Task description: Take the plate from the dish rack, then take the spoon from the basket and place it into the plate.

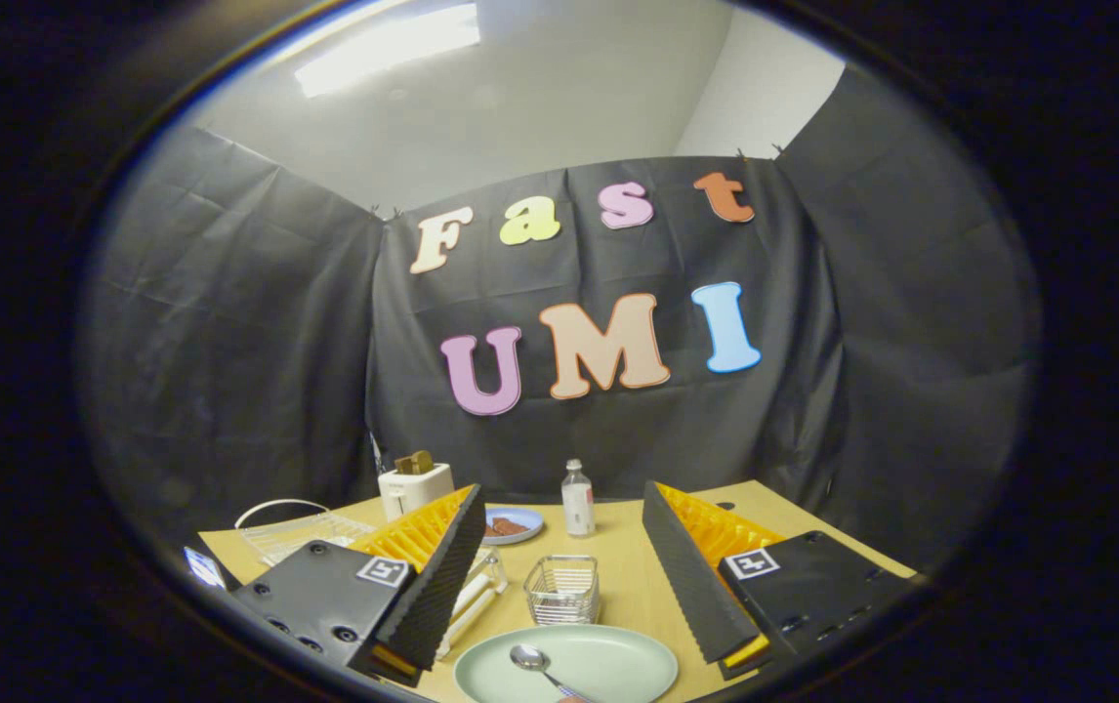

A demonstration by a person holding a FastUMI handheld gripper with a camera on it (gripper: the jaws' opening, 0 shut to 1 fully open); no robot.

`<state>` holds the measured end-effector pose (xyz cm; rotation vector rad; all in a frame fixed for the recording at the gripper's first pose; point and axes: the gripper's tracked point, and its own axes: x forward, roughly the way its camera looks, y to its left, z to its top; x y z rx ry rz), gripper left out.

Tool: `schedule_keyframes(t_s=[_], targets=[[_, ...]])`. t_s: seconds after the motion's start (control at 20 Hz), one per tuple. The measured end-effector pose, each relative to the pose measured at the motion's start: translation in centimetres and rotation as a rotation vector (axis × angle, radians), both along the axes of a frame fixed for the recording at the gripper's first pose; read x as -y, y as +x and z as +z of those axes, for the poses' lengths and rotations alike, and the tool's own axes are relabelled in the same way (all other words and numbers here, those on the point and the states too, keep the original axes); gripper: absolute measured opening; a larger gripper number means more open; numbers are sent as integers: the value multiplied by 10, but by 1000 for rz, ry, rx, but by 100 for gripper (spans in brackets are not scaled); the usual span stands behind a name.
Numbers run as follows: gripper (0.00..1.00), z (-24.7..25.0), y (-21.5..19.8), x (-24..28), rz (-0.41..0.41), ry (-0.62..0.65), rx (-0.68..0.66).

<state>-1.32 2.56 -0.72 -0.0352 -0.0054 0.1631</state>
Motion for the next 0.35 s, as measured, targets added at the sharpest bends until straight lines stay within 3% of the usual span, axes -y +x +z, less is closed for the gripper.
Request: schedule_keyframes(t_s=[0.35], targets=[[100,15,-4,-3,-11,38,42]])
